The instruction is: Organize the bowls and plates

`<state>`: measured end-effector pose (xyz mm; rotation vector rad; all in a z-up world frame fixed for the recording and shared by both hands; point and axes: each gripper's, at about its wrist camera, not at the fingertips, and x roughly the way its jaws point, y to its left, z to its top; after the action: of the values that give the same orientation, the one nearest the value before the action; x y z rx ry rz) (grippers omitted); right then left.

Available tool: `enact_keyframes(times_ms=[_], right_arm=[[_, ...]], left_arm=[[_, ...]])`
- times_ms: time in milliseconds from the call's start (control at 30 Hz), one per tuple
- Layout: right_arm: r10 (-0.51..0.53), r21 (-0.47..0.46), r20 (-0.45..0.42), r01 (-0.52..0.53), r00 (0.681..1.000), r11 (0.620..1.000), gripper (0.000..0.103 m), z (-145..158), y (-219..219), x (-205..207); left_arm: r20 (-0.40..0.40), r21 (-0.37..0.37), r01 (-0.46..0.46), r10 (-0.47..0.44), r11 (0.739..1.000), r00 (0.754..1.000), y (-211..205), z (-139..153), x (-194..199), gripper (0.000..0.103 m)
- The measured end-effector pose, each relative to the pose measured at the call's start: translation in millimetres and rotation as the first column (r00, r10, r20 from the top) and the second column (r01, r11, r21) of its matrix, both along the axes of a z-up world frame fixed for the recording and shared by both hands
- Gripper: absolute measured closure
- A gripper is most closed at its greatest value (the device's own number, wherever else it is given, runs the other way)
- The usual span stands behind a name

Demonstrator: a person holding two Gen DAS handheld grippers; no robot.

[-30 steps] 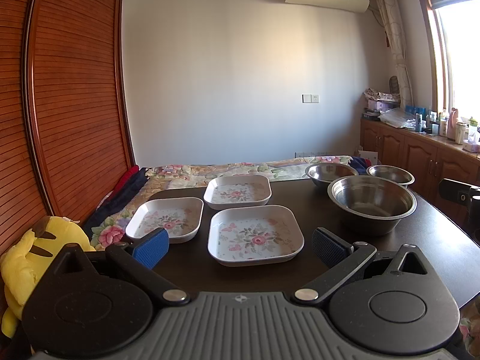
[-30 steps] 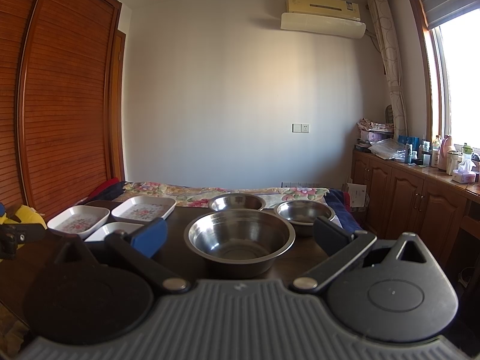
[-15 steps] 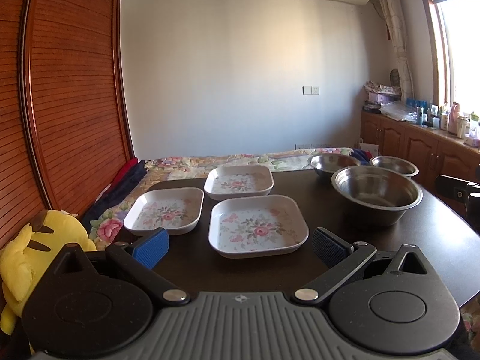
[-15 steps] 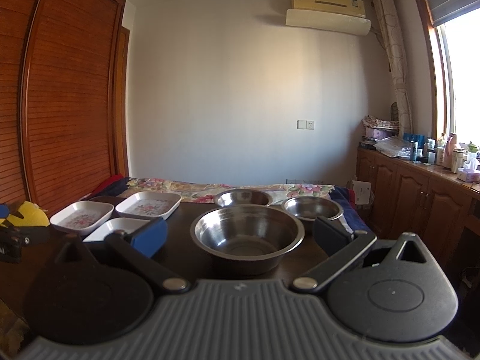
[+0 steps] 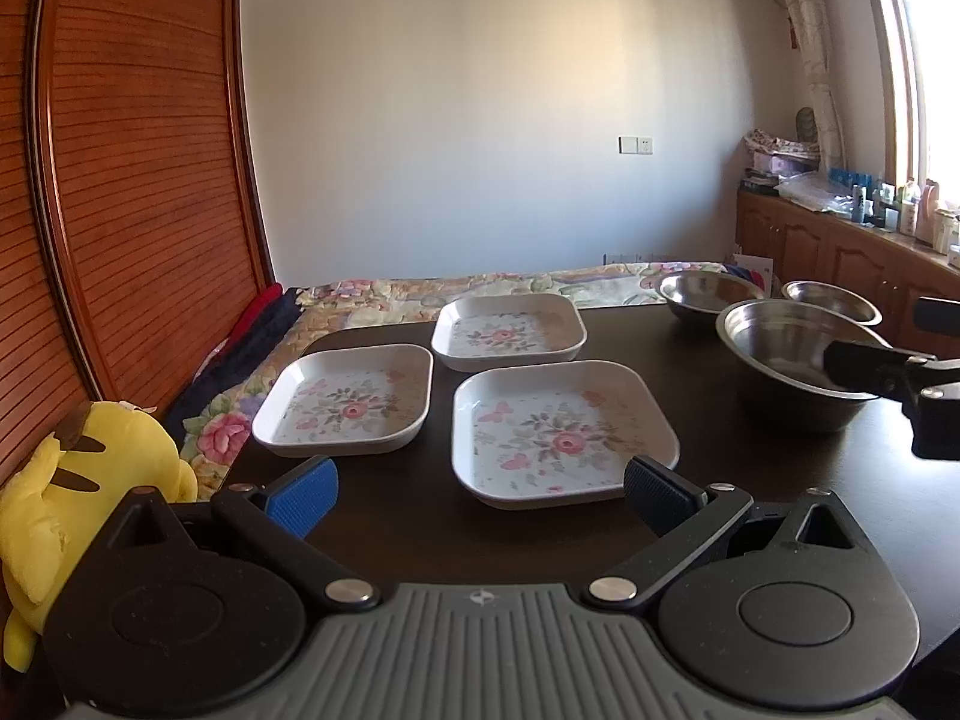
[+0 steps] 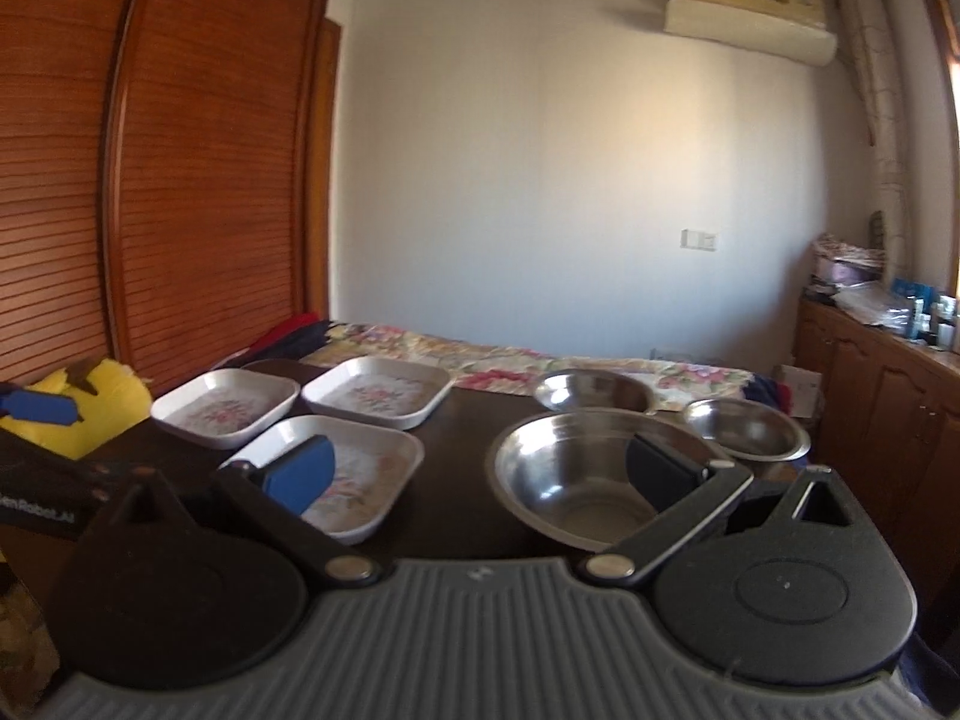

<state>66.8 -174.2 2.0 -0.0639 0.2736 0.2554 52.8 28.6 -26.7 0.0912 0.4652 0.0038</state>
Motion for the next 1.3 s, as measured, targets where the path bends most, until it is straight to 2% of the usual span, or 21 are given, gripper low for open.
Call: enact_keyframes(times_ms=[133, 233, 433, 533, 767, 833, 933, 1200, 1300], right_arm=[[0.045, -0.012, -0.02, -0.045, 0.999, 0.999, 0.001, 0, 15, 13], [0.072, -0.018, -0.043, -0.073, 0.996, 0.997, 0.012, -1, 26, 23], [0.106, -0.031, -0.08, -0.109, 0.991, 0.994, 0.012, -8, 44, 39], [0.113, -0.043, -0.105, -0.118, 0.988, 0.992, 0.015, -14, 52, 47], [0.119, -0.038, -0.165, -0.127, 0.979, 0.991, 0.021, -29, 59, 64], [0.121, -0.039, -0.18, -0.13, 0.976, 0.991, 0.025, -33, 62, 68], [0.127, -0.022, -0.211, -0.135, 0.969, 0.991, 0.037, -38, 63, 77], [0.087, -0.037, -0.251, -0.099, 0.964, 0.994, 0.05, -48, 66, 92], [0.075, -0.031, -0.262, -0.086, 0.962, 0.996, 0.054, -50, 64, 98]], left_arm=[[-0.018, -0.003, 0.0, 0.0, 1.0, 1.0, 9, -4, 13, 0.0], [-0.037, -0.007, 0.0, -0.001, 1.0, 0.999, 16, -9, 25, 0.0], [-0.072, -0.027, 0.019, -0.021, 0.999, 0.997, 28, -16, 43, 0.0], [-0.091, -0.036, 0.039, -0.042, 0.999, 0.995, 32, -20, 53, 0.004], [-0.126, -0.086, 0.076, -0.086, 0.993, 0.988, 41, -30, 75, 0.021], [-0.127, -0.098, 0.09, -0.102, 0.991, 0.987, 42, -32, 82, 0.026], [-0.132, -0.111, 0.103, -0.117, 0.988, 0.984, 43, -32, 91, 0.038], [-0.152, -0.111, 0.134, -0.15, 0.985, 0.977, 41, -36, 112, 0.059], [-0.162, -0.112, 0.137, -0.154, 0.984, 0.975, 41, -39, 118, 0.063]])
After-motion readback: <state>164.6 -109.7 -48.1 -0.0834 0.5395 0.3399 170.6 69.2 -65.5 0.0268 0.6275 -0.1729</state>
